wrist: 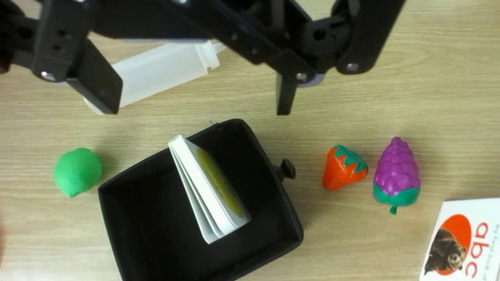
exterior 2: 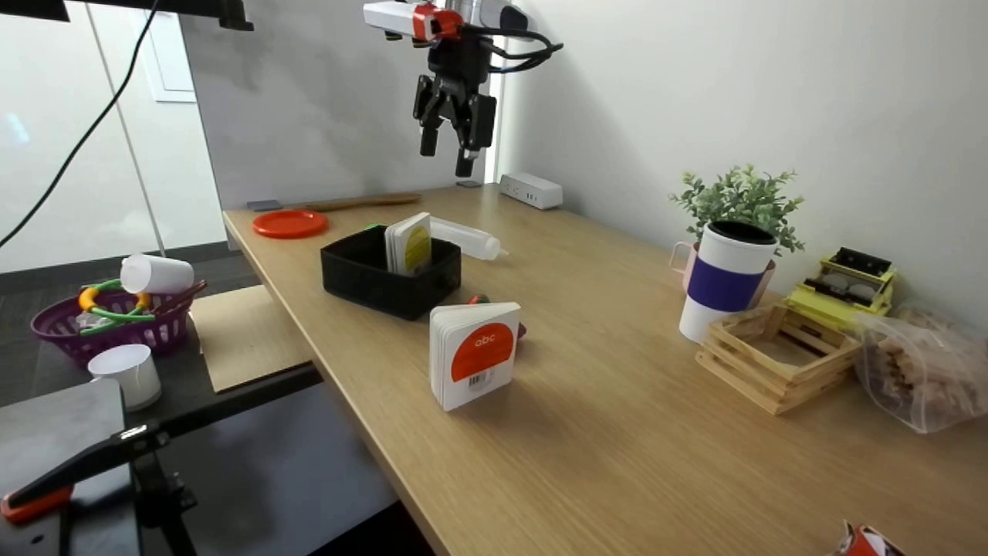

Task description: Put the left and right books in the black box respectively

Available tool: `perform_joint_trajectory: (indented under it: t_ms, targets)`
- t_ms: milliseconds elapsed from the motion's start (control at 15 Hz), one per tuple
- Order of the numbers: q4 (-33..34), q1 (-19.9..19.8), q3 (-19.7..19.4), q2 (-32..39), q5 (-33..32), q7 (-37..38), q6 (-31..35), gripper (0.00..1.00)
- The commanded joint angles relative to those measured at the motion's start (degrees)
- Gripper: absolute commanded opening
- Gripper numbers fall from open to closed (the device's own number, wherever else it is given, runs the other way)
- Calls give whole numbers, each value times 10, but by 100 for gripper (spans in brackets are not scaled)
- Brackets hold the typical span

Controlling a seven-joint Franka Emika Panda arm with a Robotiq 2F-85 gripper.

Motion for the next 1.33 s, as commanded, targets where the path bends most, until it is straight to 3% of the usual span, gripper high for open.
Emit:
perform_joint_trajectory:
  t_ms: [0,133,333,400,600,800,1267]
  targets:
    - [-98,-9,-9,-68,25,45,68,100]
    - [-125,-11,-7,-88,31,45,97,100]
    - [-95,0,19,-75,27,-37,94,100]
    - [-93,-7,5,-70,17,1,82,100]
    - [-89,3,20,-70,17,-15,82,100]
    - [-66,6,11,-41,-11,23,83,100]
    - [-97,-3,-30,-50,-42,128,104,100]
